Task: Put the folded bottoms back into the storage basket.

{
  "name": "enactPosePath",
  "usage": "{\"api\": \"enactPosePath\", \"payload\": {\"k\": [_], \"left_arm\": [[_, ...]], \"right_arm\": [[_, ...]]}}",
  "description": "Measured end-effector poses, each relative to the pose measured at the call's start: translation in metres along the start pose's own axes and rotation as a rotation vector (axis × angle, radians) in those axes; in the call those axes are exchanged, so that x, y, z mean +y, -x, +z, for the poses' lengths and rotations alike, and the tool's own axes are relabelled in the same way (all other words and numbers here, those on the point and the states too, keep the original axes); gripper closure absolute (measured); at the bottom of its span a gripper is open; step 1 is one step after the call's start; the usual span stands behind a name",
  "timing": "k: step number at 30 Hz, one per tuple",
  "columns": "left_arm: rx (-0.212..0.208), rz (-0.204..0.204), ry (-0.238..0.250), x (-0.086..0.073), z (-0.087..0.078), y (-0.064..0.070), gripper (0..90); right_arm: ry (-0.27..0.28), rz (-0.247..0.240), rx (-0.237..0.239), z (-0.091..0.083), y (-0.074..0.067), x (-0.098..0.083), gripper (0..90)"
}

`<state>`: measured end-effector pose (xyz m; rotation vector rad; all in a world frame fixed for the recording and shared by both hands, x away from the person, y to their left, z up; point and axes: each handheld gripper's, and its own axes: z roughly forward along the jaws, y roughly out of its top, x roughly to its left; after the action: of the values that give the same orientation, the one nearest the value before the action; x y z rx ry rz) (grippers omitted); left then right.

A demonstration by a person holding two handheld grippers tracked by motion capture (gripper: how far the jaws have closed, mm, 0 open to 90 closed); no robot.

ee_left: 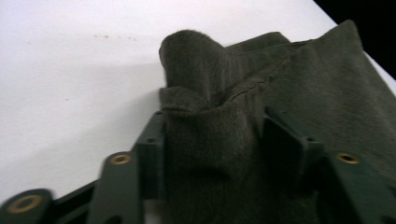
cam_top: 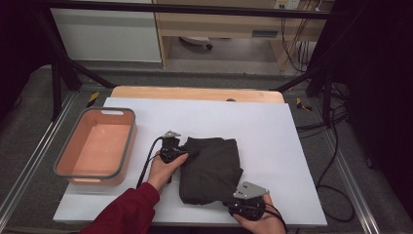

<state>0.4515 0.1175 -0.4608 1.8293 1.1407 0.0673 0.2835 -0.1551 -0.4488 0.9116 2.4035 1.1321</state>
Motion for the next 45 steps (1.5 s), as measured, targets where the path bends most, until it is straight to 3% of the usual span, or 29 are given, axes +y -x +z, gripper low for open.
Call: {"api": "enactPosePath", "payload": {"k": [6, 11, 18, 23, 28, 45], "left_arm": [[-0.029, 0.013, 0.015, 0.001, -0.002, 0.006, 71.7], [-0.009, 0.014, 0.036, 0.006, -0.005, 0.012, 80.6], [0.004, 0.047, 0.087, 0.019, -0.017, 0.027, 83.1], [-0.004, 0.076, 0.125, 0.030, -0.027, 0.037, 83.4], [-0.001, 0.113, 0.130, 0.038, -0.037, 0.043, 83.4], [-0.020, 0.117, 0.134, 0.045, -0.049, 0.047, 83.4]], "right_arm": [[-0.001, -0.008, -0.002, 0.000, 0.001, 0.000, 57.7], [0.003, -0.012, -0.008, -0.001, 0.001, 0.001, 61.7], [0.028, -0.007, -0.027, -0.006, 0.001, 0.004, 64.8], [0.082, -0.007, -0.047, -0.012, 0.002, 0.007, 65.7], [0.108, -0.013, -0.046, -0.015, 0.000, 0.010, 65.7], [0.099, -0.024, -0.030, -0.014, -0.009, 0.014, 65.3]]}}
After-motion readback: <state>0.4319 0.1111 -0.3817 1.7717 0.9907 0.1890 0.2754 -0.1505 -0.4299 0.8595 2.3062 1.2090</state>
